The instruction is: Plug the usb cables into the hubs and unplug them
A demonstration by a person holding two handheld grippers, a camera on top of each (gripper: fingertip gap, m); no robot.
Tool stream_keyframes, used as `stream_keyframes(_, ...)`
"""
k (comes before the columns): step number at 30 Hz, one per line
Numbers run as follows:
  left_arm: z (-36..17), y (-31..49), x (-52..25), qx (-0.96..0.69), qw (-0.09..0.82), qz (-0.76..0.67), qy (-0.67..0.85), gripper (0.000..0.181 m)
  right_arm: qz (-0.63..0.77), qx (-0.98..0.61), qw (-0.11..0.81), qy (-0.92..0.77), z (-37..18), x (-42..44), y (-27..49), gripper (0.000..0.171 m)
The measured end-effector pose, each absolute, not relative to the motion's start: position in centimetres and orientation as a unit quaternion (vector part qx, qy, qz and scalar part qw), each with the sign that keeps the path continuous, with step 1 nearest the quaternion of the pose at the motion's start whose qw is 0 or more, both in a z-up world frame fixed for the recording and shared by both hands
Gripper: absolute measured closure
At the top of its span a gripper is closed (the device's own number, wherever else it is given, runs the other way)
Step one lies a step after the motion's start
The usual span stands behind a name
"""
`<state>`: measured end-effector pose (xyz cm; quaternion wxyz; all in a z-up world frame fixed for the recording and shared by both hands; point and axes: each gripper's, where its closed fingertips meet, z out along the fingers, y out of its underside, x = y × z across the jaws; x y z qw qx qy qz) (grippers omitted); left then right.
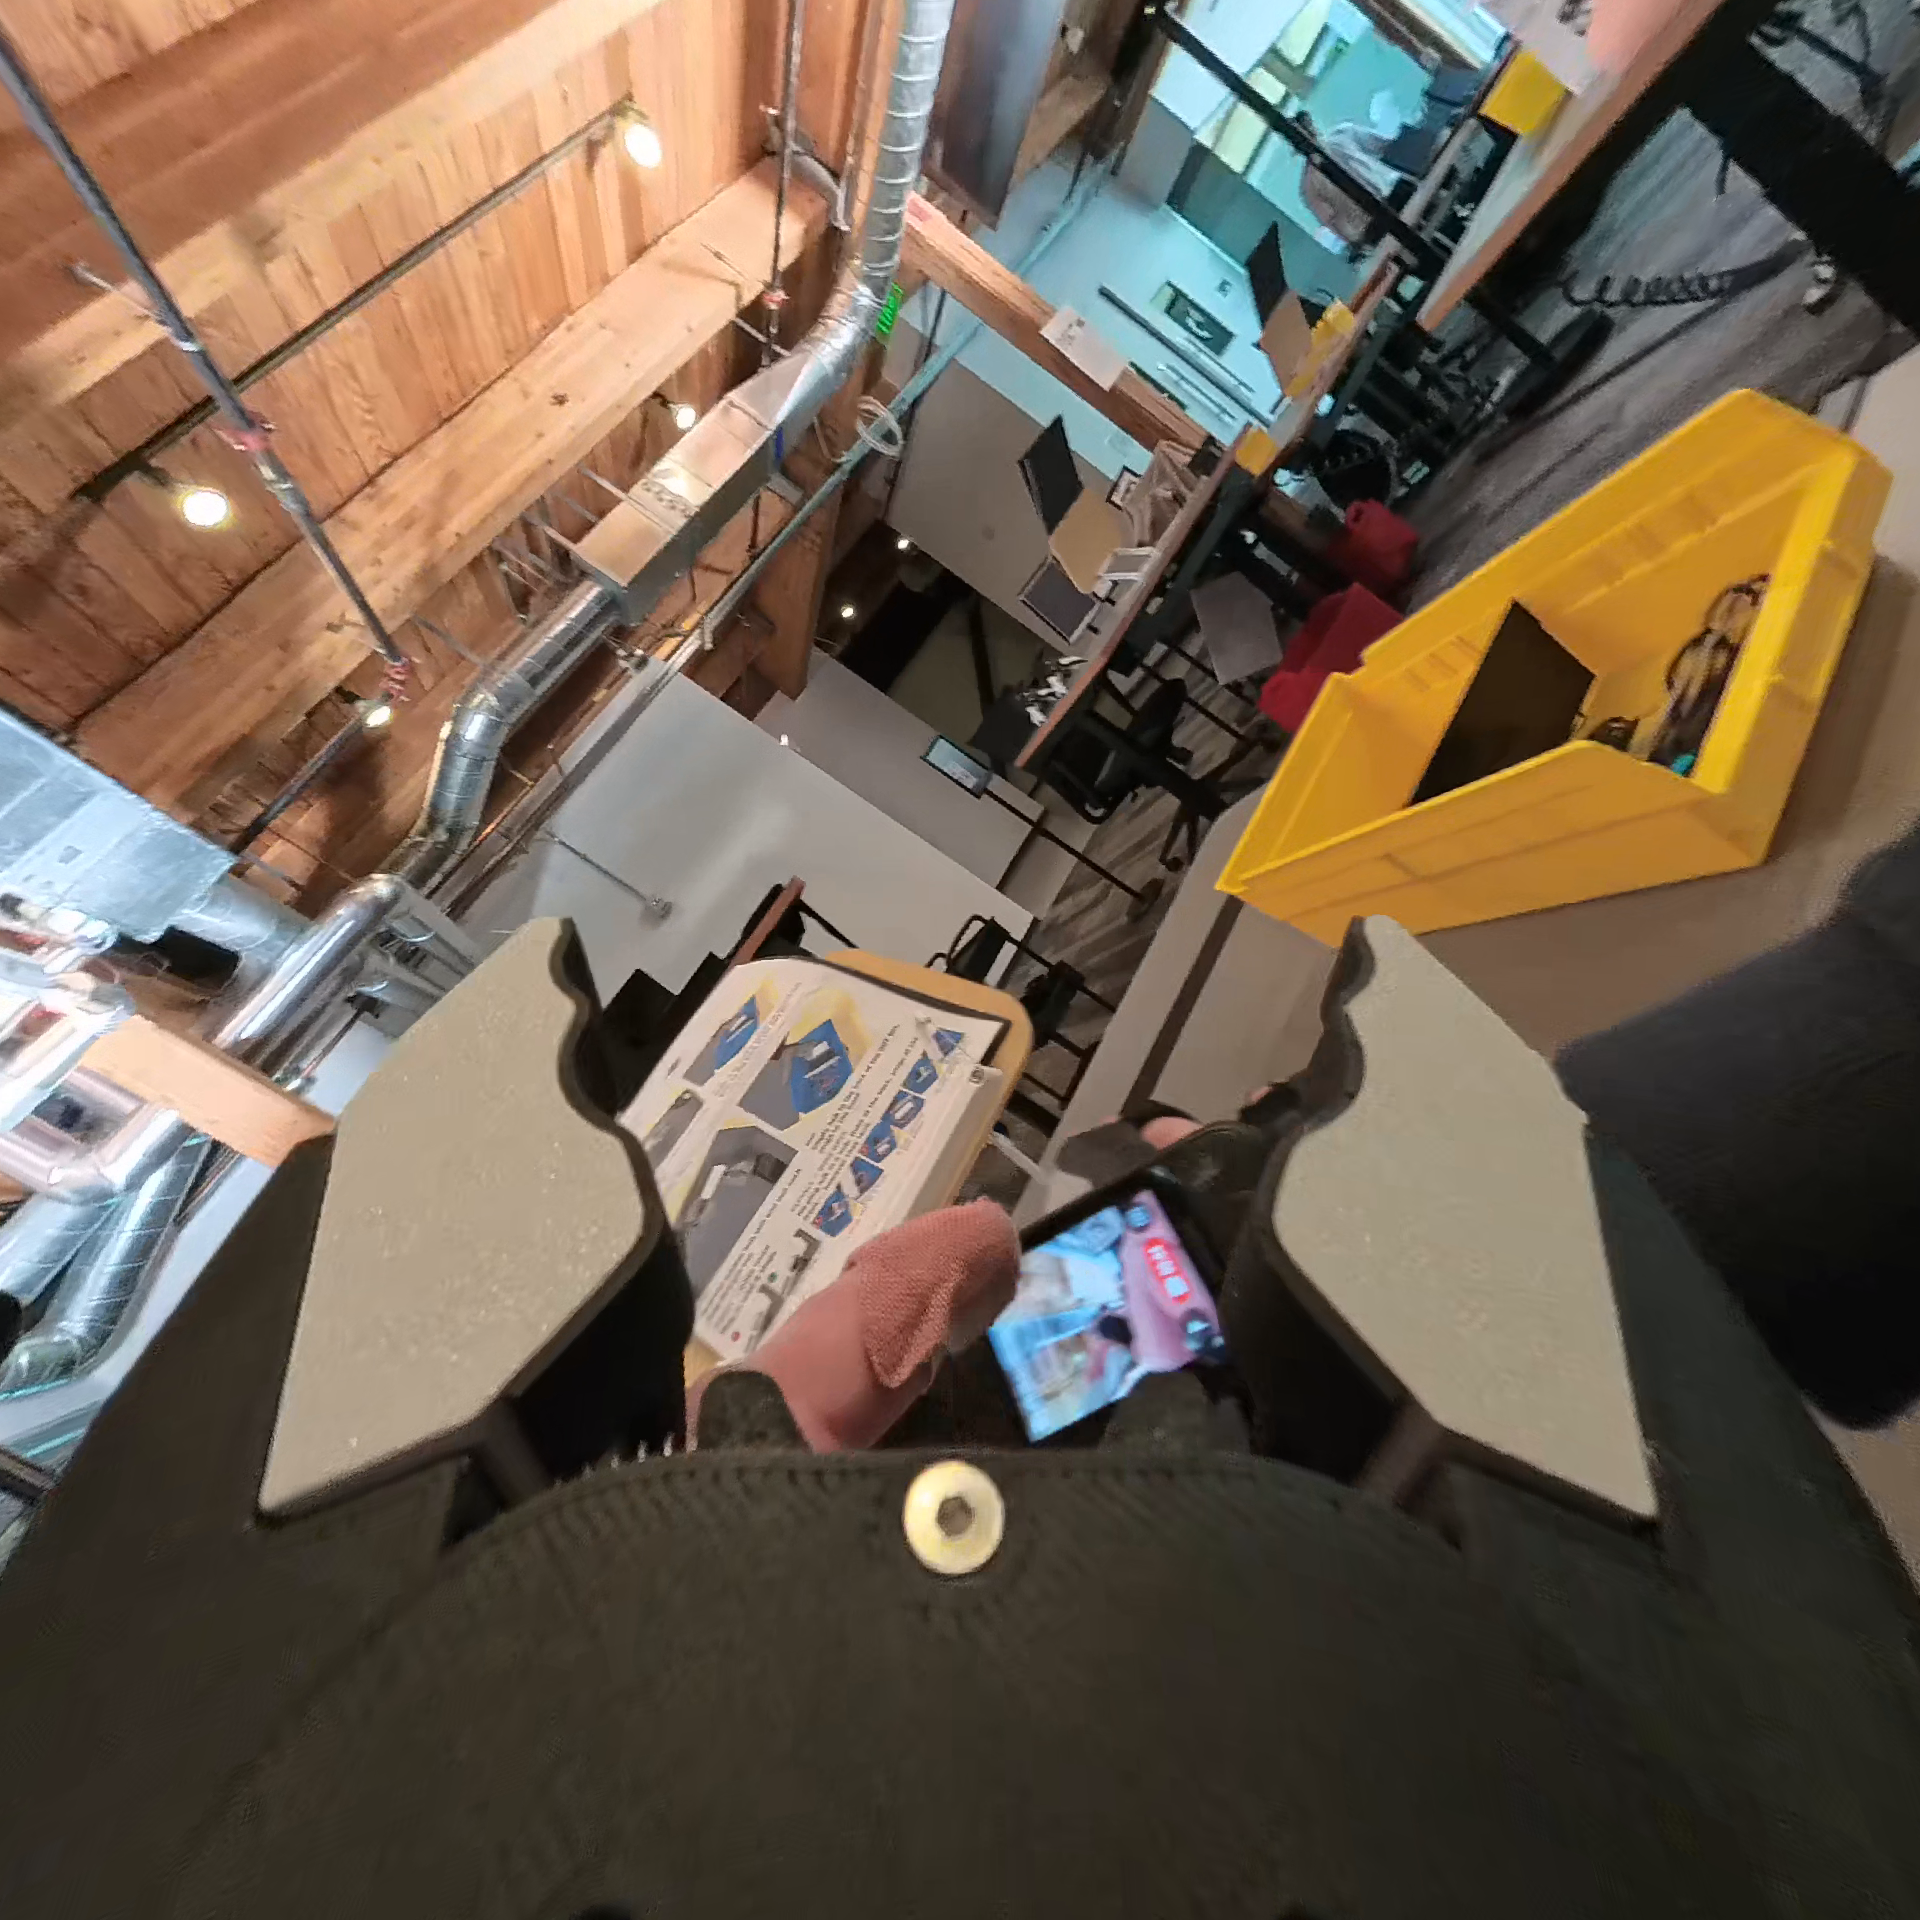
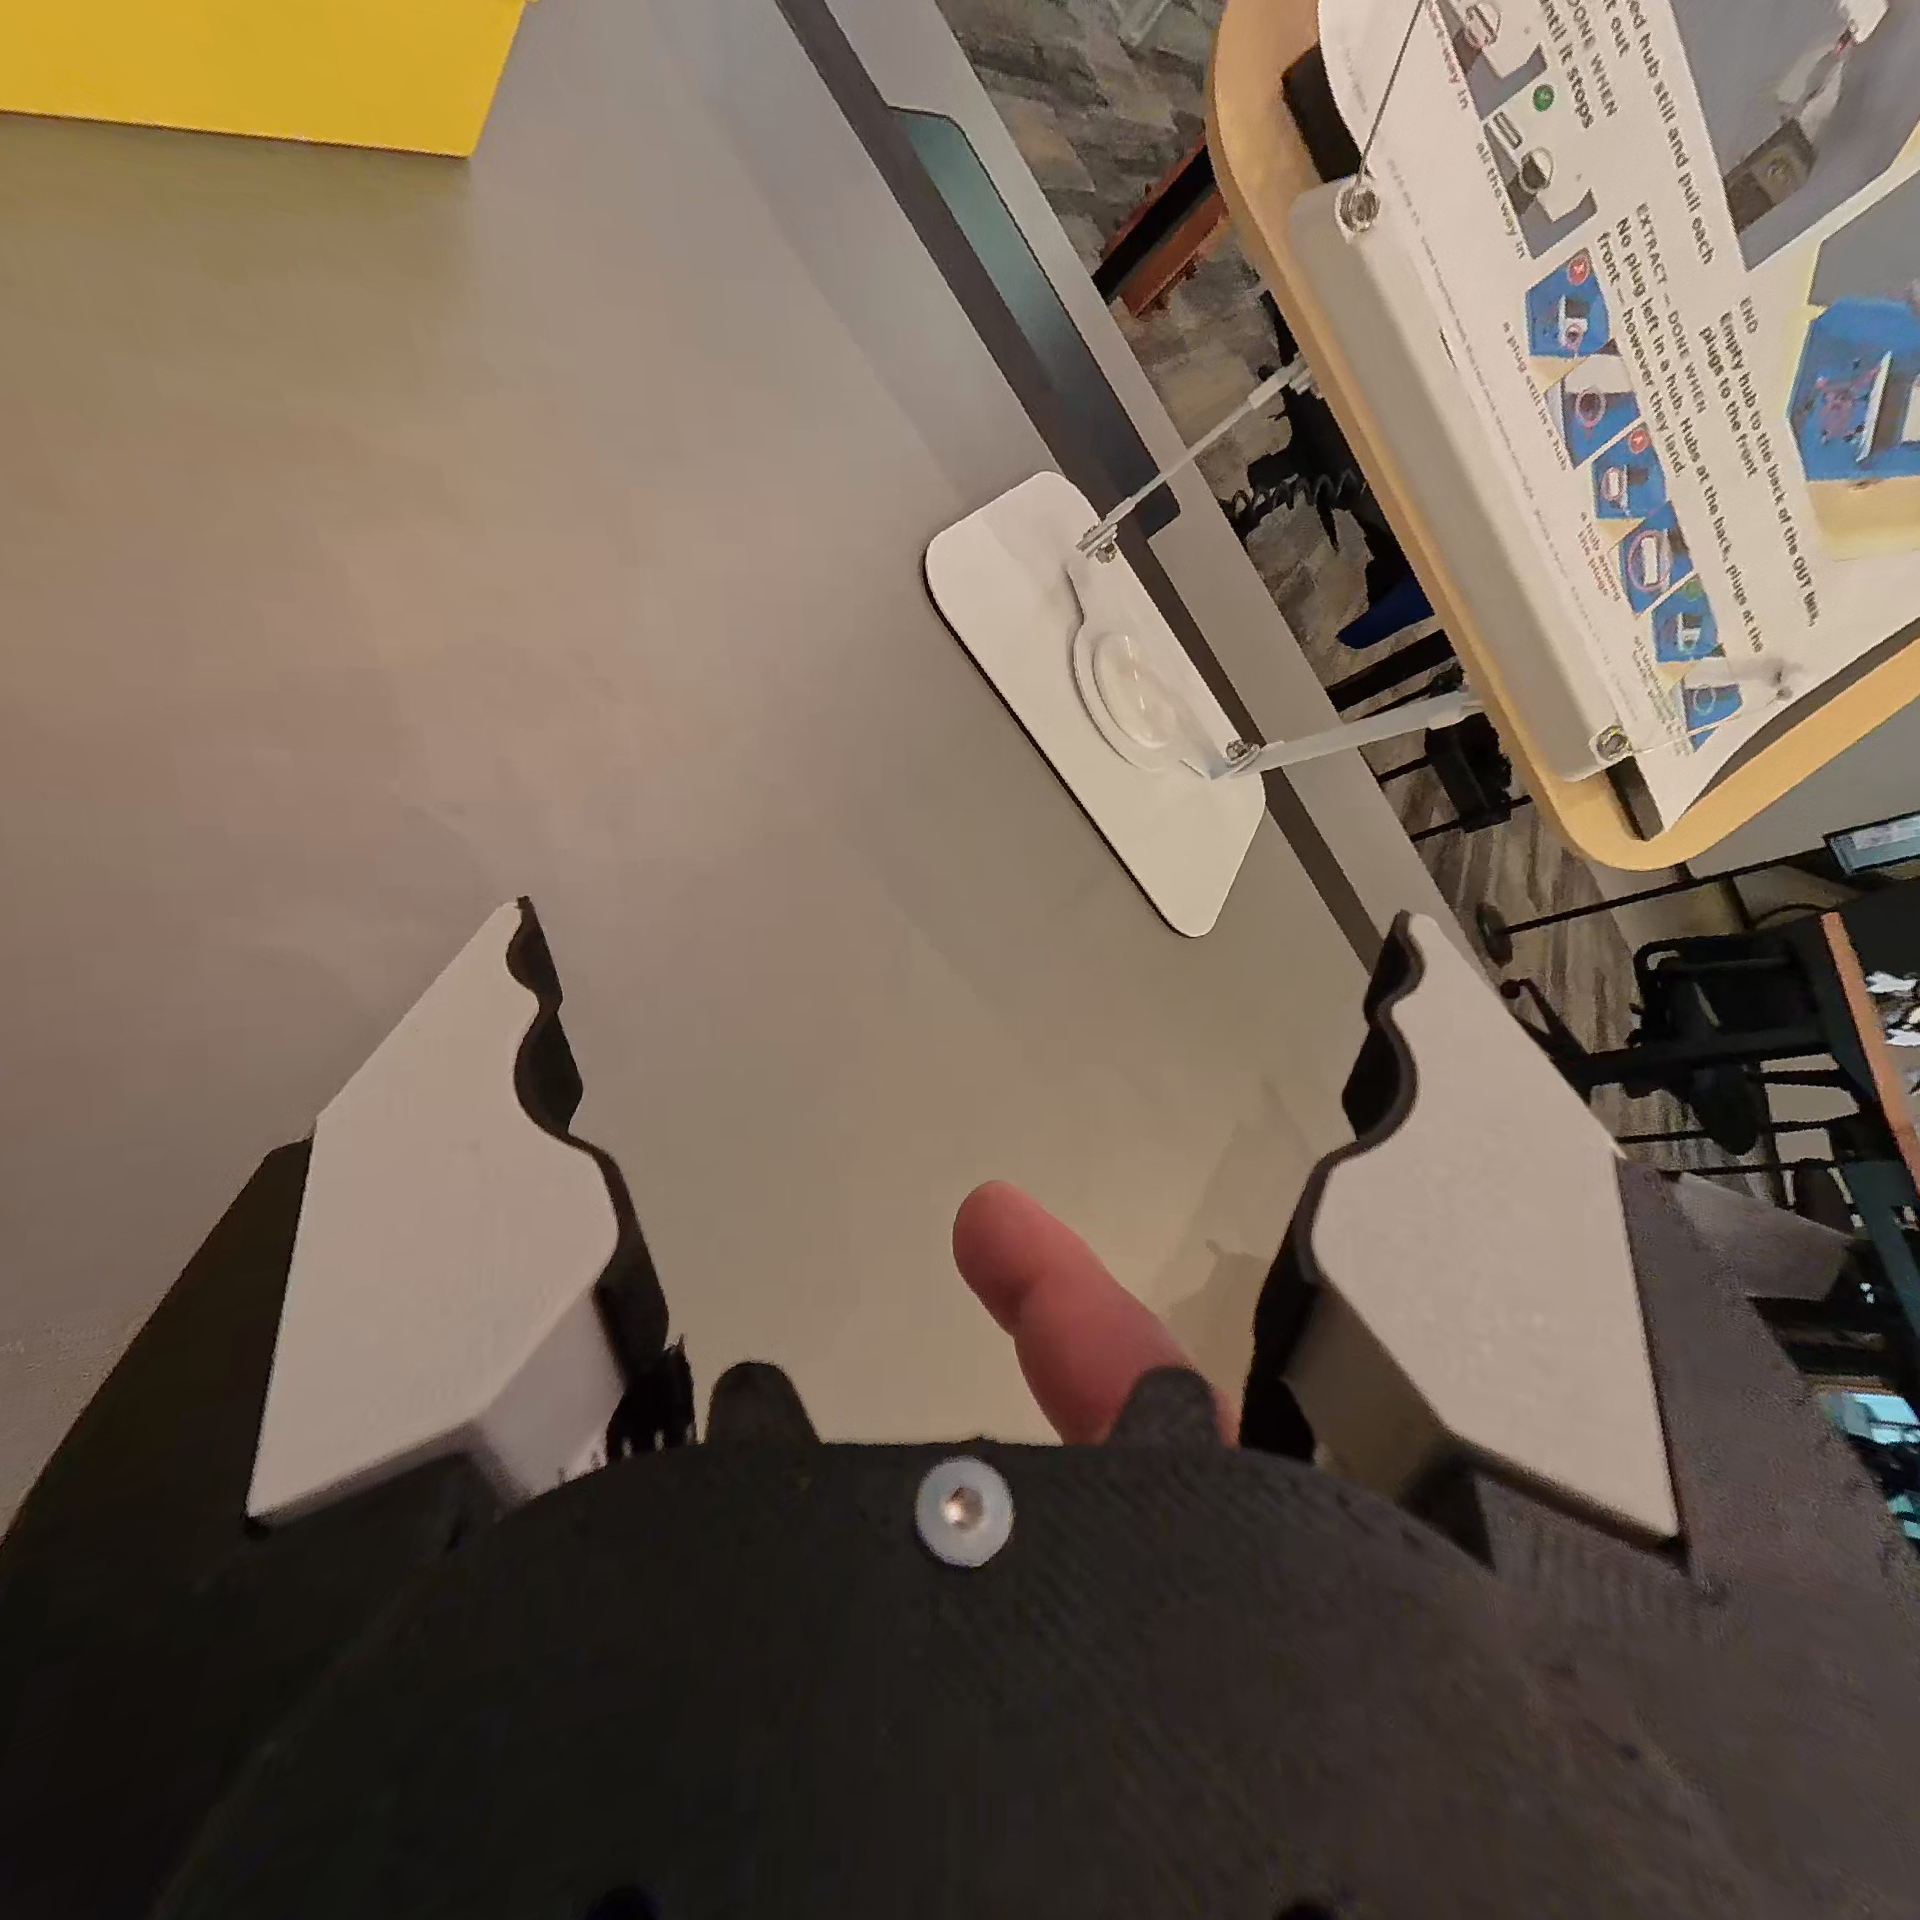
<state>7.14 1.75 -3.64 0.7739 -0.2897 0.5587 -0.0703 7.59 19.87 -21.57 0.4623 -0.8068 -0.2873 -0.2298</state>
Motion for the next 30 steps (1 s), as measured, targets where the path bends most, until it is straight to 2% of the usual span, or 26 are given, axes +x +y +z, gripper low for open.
stream_keyframes(9,-0.7,4.6,4.8,-0.326,0.791,-0.086,0.511,0.059,-0.213,-0.809,0.483,-0.258,-20.5,8.7,20.0,0.023)
stream_keyframes(13,0.4,7.9,2.8,-0.38,0.802,-0.113,0.447,0.062,-0.175,-0.806,0.527,-0.205,-18.9,9.8,20.3,0.03)
stream_keyframes(15,0.1,10.4,2.0,-0.422,0.797,-0.134,0.411,0.049,-0.146,-0.789,0.574,-0.165,-17.3,10.5,20.4,0.038)
stream_keyframes(18,-1.1,14.2,0.6,-0.488,0.781,-0.18,0.347,0.046,-0.121,-0.765,0.62,-0.122,-15.9,11.7,20.4,0.048)
stream_keyframes(22,-5.6,19.4,-1.0,-0.595,0.726,-0.193,0.285,0.066,-0.084,-0.755,0.646,-0.078,-15.4,12.9,20.4,0.065)
stream_keyframes(27,-10.2,21.5,-1.1,-0.647,0.675,-0.222,0.277,0.134,-0.07,-0.746,0.66,-0.055,-15.1,13.7,20.4,0.08)
stream_keyframes(30,-12.4,22.3,-1.2,-0.672,0.652,-0.22,0.274,0.156,-0.068,-0.742,0.666,-0.046,-15.1,13.9,20.3,0.104)
